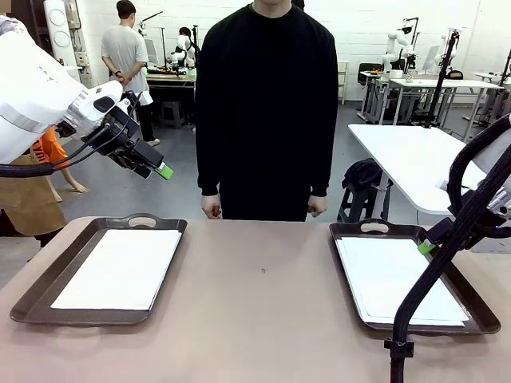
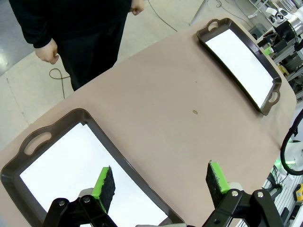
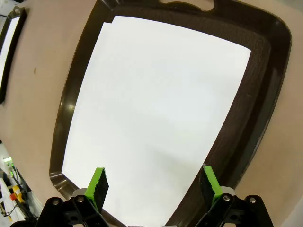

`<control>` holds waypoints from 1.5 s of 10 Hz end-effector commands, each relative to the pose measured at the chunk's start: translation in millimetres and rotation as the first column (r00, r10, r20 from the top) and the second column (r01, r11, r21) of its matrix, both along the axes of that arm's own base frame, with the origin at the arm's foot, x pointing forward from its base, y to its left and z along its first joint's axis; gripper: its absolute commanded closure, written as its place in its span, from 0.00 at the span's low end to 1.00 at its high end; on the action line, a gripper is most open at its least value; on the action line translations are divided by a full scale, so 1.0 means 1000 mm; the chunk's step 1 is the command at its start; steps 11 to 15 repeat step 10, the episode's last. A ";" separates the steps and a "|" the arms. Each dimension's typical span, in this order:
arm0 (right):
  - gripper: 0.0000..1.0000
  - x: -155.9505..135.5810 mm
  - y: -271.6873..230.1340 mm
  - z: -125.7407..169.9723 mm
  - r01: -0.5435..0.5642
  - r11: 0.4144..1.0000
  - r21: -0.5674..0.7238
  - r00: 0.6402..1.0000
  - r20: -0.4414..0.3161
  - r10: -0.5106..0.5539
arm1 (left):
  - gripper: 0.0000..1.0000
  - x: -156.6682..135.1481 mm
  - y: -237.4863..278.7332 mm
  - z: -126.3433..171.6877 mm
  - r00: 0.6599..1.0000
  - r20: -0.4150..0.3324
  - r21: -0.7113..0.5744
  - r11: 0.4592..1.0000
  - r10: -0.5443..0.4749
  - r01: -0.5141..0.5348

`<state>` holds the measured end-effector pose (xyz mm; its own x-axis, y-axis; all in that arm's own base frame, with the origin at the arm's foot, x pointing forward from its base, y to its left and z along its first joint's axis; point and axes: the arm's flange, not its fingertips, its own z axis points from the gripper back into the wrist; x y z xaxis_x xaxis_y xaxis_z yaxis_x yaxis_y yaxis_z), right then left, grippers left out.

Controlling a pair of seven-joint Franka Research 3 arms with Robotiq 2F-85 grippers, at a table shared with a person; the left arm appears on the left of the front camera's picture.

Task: Sort the A4 documents.
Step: Place the A4 Paper in the designated Handle tray.

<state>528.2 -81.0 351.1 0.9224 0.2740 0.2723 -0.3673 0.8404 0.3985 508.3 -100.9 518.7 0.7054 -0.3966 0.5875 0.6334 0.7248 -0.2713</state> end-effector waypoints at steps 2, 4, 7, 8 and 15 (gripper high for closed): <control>0.00 0.000 0.000 0.000 -0.003 1.000 0.000 1.000 0.002 0.003 | 0.00 0.000 0.001 0.001 1.000 0.007 0.000 1.000 0.006 -0.006; 0.00 0.000 0.000 0.000 -0.003 1.000 0.000 1.000 0.002 0.003 | 0.00 0.000 0.001 0.001 1.000 0.007 0.000 1.000 0.006 -0.006; 0.00 0.000 0.000 0.000 -0.003 1.000 0.000 1.000 0.002 0.003 | 0.00 0.000 0.001 0.001 1.000 0.007 0.000 1.000 0.006 -0.006; 0.00 0.000 0.000 0.000 -0.003 1.000 0.000 1.000 0.002 0.003 | 0.00 0.000 0.001 0.001 1.000 0.007 0.000 1.000 0.006 -0.006; 0.00 0.000 0.000 0.000 -0.003 1.000 0.000 1.000 0.002 0.003 | 0.00 0.000 0.001 0.001 1.000 0.007 0.000 1.000 0.006 -0.006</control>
